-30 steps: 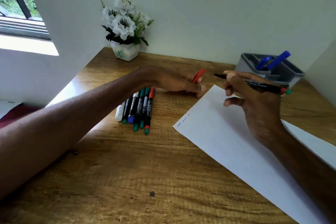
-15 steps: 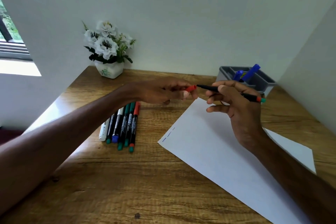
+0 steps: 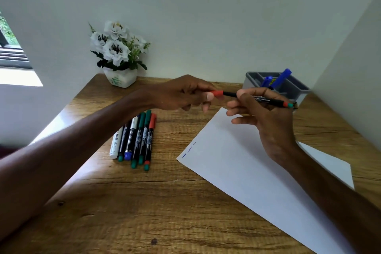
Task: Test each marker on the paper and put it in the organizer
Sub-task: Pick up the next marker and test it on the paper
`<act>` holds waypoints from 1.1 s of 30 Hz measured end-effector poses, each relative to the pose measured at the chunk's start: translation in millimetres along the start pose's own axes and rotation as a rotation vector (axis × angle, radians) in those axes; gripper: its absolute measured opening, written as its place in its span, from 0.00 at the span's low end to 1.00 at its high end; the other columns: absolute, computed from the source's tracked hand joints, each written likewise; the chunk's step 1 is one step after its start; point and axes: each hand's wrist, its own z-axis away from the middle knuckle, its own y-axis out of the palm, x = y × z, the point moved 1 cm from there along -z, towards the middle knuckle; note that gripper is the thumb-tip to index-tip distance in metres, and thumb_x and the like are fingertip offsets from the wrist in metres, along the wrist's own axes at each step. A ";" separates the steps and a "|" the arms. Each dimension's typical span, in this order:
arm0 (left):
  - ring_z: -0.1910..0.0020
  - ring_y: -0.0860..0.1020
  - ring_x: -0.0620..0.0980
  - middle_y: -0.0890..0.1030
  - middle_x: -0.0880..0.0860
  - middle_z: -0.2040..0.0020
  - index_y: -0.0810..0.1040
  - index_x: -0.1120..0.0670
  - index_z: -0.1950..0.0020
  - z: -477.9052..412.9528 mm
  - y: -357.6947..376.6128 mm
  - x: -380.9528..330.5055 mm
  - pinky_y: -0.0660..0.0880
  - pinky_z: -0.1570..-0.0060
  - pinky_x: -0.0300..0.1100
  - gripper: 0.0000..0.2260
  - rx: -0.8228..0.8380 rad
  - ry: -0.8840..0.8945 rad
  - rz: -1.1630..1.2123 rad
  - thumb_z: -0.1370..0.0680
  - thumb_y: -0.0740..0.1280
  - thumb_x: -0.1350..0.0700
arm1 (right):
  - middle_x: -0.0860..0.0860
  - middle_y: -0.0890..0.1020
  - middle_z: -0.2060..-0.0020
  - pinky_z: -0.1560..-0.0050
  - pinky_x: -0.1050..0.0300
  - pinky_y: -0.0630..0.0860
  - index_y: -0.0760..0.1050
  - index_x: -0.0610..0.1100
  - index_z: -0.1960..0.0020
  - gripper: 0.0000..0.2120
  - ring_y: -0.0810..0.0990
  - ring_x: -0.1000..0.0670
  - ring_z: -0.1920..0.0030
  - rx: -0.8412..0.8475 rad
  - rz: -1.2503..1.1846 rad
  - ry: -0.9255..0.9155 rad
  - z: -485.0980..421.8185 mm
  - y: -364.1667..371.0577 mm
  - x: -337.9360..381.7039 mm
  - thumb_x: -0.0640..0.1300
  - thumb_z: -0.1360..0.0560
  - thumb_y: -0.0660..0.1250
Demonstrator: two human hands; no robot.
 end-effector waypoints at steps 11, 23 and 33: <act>0.72 0.62 0.45 0.70 0.50 0.68 0.78 0.70 0.41 -5.0 9.3 -17.4 0.57 0.72 0.40 0.18 0.122 -0.012 0.128 0.12 0.54 0.59 | 0.41 0.84 0.66 0.70 0.57 0.78 0.82 0.38 0.51 0.04 0.81 0.47 0.71 0.135 -0.074 0.035 4.2 6.9 -2.9 0.35 0.21 0.68; 0.73 0.64 0.52 0.78 0.53 0.67 0.84 0.60 0.47 -5.1 2.3 -26.1 0.60 0.73 0.42 0.13 -0.092 -0.009 0.050 0.15 0.63 0.55 | 0.41 0.85 0.58 0.64 0.55 0.82 0.82 0.37 0.44 0.10 0.85 0.46 0.60 0.122 -0.103 0.064 -1.4 2.2 -3.8 0.43 0.21 0.69; 0.68 0.81 0.47 0.87 0.56 0.60 0.86 0.58 0.49 -8.8 17.3 -37.6 0.76 0.72 0.40 0.09 -0.521 0.094 0.020 0.22 0.75 0.52 | 0.54 0.88 0.51 0.52 0.61 0.83 0.83 0.46 0.38 0.14 0.87 0.57 0.51 0.141 0.513 -0.277 -13.6 -4.9 6.2 0.43 0.24 0.75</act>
